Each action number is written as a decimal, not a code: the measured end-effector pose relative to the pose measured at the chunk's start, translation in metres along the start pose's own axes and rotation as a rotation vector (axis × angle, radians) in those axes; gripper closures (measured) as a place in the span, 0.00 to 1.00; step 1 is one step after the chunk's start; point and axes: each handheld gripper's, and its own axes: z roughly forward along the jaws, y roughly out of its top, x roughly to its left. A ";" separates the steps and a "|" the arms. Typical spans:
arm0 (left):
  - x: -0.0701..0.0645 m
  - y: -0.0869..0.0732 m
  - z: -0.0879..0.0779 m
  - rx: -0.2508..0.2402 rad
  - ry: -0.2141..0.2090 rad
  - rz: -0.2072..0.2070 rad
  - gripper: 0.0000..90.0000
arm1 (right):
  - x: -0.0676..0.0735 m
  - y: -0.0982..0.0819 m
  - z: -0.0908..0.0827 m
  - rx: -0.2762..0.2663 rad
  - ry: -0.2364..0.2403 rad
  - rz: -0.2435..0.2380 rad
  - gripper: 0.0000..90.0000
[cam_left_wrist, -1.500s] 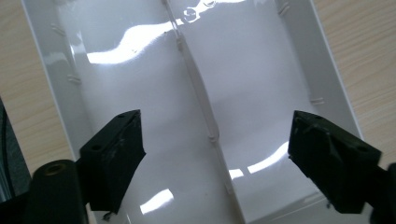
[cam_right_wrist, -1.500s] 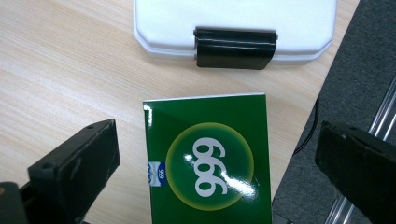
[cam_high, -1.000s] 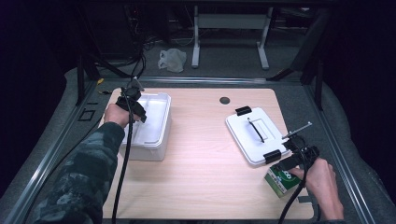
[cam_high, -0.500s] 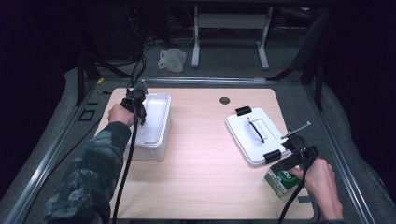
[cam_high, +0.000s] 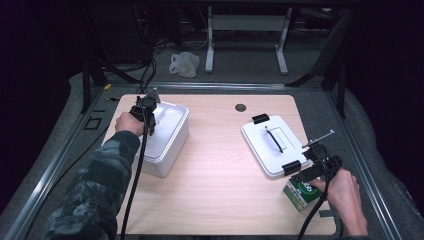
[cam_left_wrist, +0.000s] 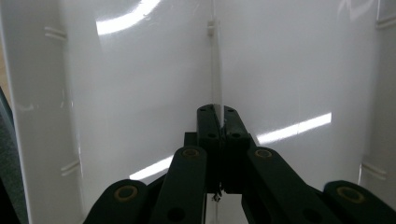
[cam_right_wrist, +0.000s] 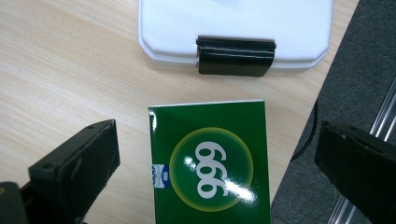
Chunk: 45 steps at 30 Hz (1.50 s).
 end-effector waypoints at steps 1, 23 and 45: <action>-0.001 -0.001 0.000 -0.001 0.000 0.023 0.99 | 0.000 0.000 0.000 0.002 -0.001 -0.001 0.00; -0.020 -0.021 -0.005 -0.003 -0.028 0.307 0.99 | -0.001 -0.001 0.000 0.002 0.002 -0.006 0.00; -0.091 -0.048 -0.015 -0.033 -0.063 0.768 0.99 | -0.002 -0.002 -0.001 0.009 0.011 -0.009 0.00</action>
